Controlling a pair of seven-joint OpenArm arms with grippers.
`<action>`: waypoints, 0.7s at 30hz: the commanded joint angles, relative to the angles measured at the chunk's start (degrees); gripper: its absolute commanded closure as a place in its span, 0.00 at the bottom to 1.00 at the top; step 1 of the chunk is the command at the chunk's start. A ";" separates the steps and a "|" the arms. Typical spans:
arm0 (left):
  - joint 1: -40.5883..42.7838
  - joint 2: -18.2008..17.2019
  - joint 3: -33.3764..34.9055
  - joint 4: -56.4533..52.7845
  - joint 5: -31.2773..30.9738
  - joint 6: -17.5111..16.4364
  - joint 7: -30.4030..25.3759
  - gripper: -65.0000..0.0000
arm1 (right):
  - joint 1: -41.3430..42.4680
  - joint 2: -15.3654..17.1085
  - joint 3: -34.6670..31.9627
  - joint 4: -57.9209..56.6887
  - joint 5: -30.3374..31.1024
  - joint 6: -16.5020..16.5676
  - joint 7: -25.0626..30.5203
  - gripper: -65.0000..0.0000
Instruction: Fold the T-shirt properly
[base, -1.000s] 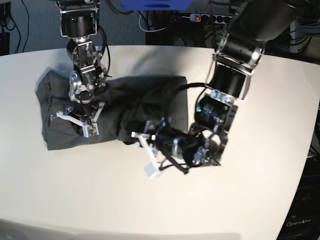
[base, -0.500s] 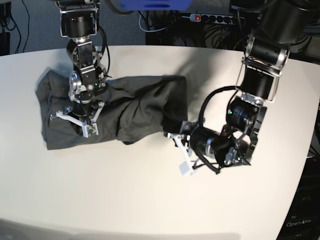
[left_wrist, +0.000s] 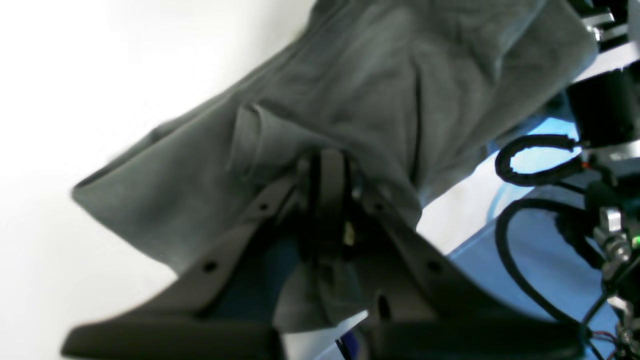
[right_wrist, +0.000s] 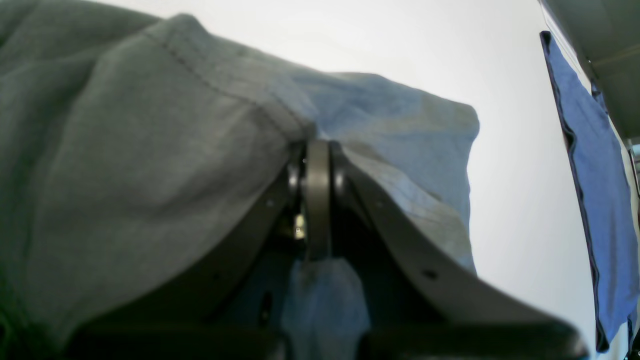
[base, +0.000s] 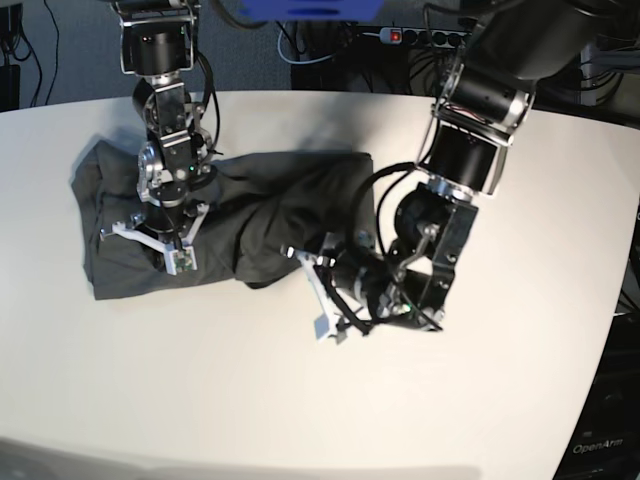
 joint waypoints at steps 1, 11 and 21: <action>-1.62 1.08 0.05 0.78 -0.40 -0.20 -0.65 0.97 | -3.62 -0.51 -0.55 -4.05 -2.11 7.00 -9.62 1.00; -0.30 8.73 0.05 -3.97 1.62 -0.29 -4.61 0.97 | -3.62 -0.51 -0.55 -4.05 -2.11 7.00 -9.62 1.00; -2.33 4.51 -0.48 1.92 -15.52 -0.20 -1.71 0.97 | -3.62 -0.42 -0.55 -4.05 -2.11 7.00 -9.71 1.00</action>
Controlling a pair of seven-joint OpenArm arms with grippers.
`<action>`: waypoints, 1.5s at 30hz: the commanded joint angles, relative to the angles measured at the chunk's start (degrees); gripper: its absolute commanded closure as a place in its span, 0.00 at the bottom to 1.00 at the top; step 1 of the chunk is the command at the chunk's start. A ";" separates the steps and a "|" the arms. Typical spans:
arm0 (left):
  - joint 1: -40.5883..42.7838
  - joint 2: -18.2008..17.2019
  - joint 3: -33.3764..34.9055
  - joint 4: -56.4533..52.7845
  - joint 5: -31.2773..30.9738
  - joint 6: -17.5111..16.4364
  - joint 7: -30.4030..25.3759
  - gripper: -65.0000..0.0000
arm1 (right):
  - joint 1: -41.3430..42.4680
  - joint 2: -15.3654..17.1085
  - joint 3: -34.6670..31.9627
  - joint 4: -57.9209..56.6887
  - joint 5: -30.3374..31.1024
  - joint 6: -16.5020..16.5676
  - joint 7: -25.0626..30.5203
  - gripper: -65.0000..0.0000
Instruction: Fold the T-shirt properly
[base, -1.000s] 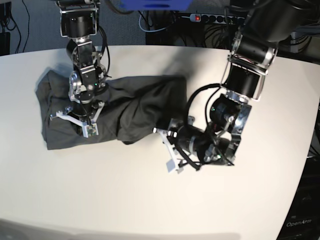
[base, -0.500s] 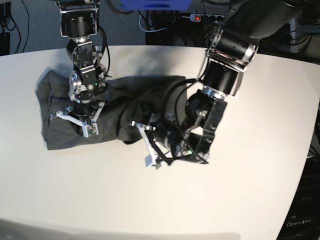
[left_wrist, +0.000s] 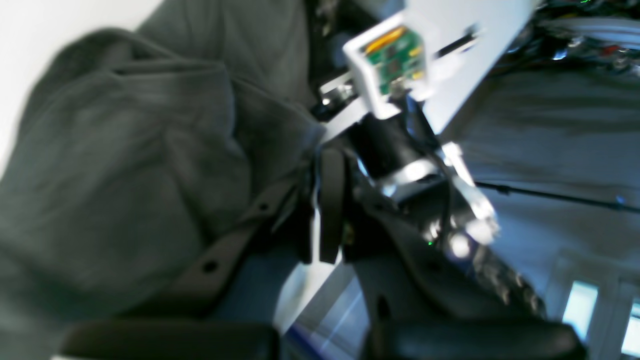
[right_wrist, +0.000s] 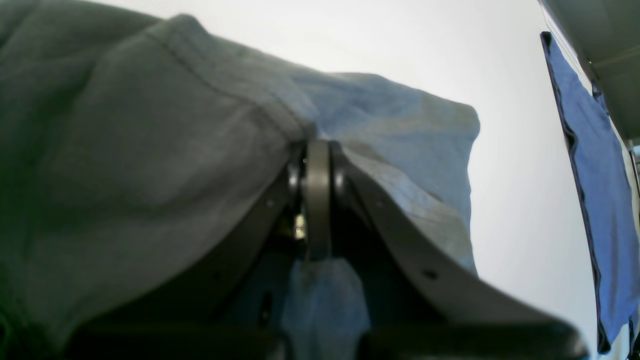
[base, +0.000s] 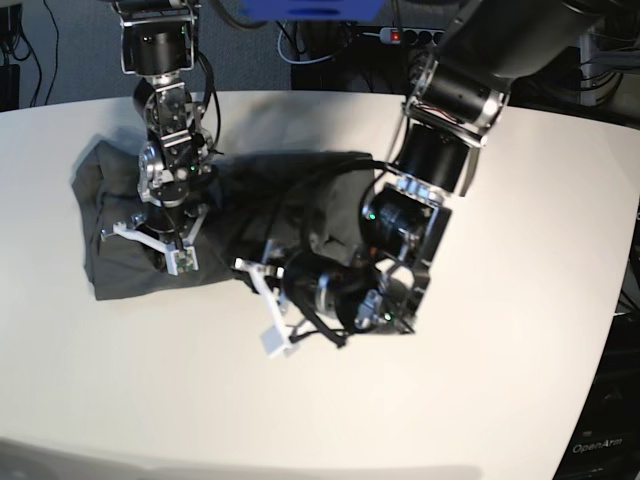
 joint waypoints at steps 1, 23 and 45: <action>-1.72 -0.52 -1.03 1.00 -0.29 -0.02 0.70 0.97 | -3.60 -0.42 -0.55 -4.05 -2.11 7.00 -9.81 1.00; 1.10 -8.69 -4.99 1.35 -0.55 12.20 2.20 0.97 | -3.60 -0.51 -0.55 -4.05 -2.11 7.00 -9.81 1.00; 0.66 -10.72 -7.27 1.35 2.44 16.06 2.77 0.97 | -3.60 -0.42 -0.55 -4.05 -2.11 7.00 -9.73 1.00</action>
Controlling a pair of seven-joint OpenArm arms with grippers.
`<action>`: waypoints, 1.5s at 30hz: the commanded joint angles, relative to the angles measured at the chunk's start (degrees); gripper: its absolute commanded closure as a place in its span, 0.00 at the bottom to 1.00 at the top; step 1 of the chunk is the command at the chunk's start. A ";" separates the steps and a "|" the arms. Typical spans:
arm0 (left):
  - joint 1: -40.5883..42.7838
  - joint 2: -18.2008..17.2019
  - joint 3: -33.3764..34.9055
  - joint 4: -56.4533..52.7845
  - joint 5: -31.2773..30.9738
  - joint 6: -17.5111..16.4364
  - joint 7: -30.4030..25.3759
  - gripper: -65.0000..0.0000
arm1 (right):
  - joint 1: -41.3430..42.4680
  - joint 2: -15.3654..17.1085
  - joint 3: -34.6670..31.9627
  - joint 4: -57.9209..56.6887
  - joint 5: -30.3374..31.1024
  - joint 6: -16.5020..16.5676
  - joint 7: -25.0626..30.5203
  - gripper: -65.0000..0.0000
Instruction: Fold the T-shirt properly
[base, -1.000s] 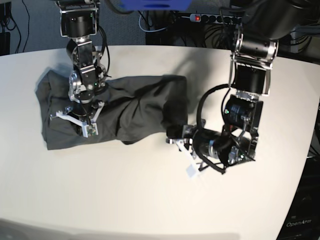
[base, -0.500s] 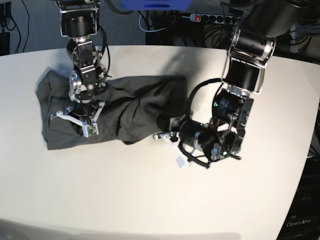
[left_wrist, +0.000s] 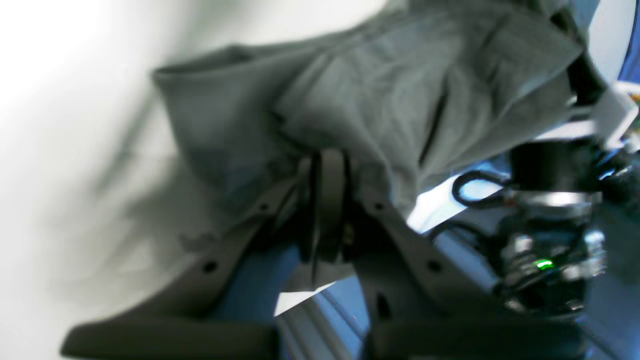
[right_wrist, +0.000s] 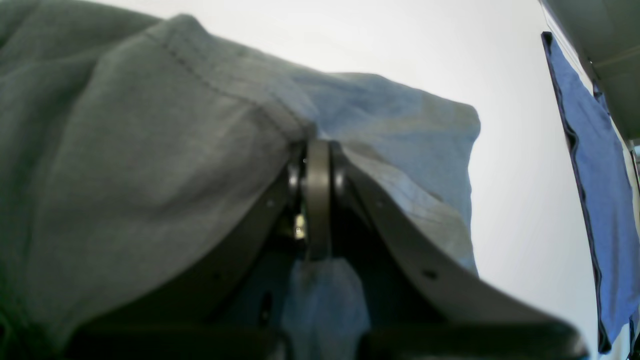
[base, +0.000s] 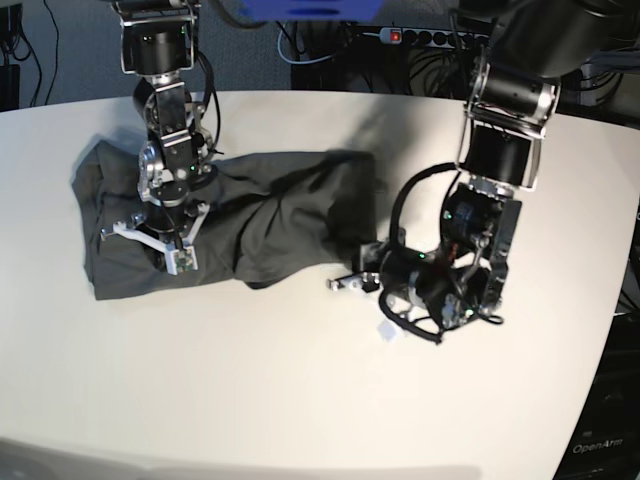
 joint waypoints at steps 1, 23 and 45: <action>-1.64 -0.07 -1.55 1.16 -0.91 0.02 -0.18 0.97 | -3.53 -0.42 -0.55 -4.05 -2.28 7.00 -9.77 1.00; -1.11 -1.57 3.19 0.63 3.84 1.69 -0.18 0.97 | -3.53 0.98 -0.55 -4.05 -2.28 7.00 -9.77 1.00; -0.58 11.71 3.28 -7.81 10.96 1.87 -7.52 0.97 | -3.53 1.07 -0.55 -4.05 -2.28 7.00 -9.68 1.00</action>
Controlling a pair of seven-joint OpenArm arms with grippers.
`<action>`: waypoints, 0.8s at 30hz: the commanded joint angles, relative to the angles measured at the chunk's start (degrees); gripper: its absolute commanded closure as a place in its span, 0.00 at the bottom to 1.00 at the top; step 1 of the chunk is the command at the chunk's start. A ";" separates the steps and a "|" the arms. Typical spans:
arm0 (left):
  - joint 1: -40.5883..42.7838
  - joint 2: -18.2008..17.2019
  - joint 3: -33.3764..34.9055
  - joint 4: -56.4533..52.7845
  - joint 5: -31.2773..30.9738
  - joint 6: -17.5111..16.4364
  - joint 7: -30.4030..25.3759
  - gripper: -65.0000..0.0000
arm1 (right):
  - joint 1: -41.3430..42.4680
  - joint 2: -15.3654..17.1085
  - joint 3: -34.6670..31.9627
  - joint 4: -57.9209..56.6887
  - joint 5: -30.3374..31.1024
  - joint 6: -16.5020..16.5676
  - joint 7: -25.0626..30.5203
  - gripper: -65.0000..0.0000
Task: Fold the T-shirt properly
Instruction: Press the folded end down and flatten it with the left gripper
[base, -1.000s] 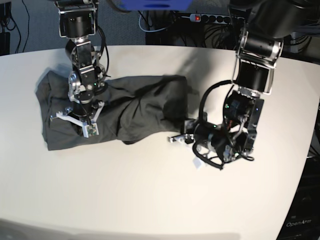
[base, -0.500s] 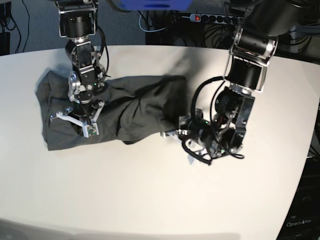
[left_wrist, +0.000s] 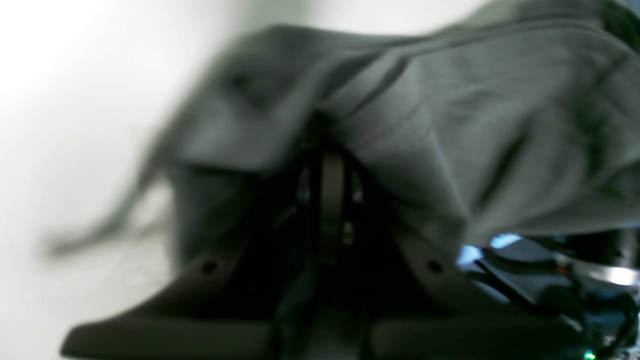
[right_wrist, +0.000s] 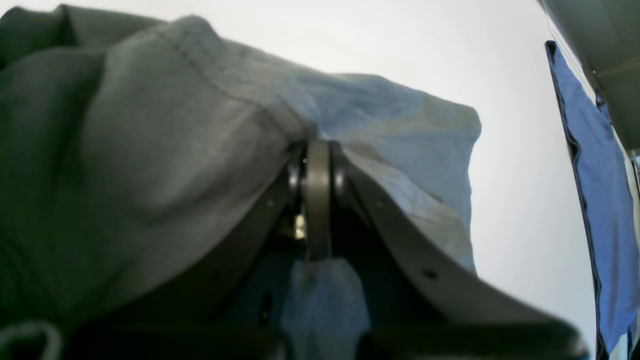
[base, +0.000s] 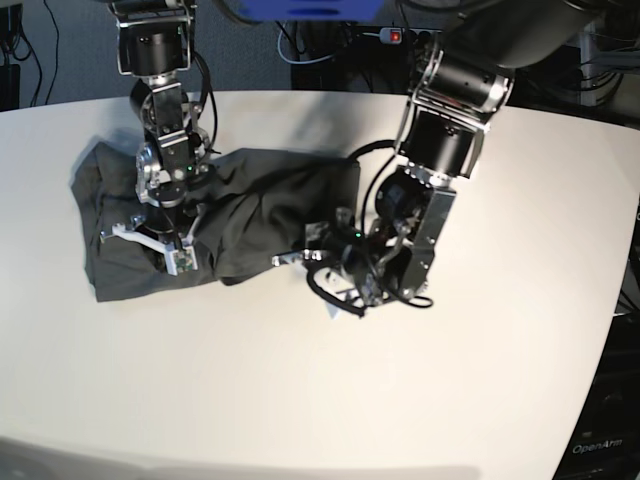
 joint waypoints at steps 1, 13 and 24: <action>-2.05 1.00 0.03 0.78 -1.02 -0.25 0.04 0.97 | -3.60 0.13 -0.28 -4.05 -2.53 6.17 -10.08 1.00; -2.14 2.50 -0.41 0.96 -5.41 -0.43 -0.40 0.97 | -3.60 0.22 -0.28 -4.05 -2.53 6.26 -10.08 1.00; -1.87 2.32 -0.15 9.31 -23.87 -0.43 -0.05 0.97 | -3.60 0.31 -0.28 -4.05 -2.53 6.26 -10.08 1.00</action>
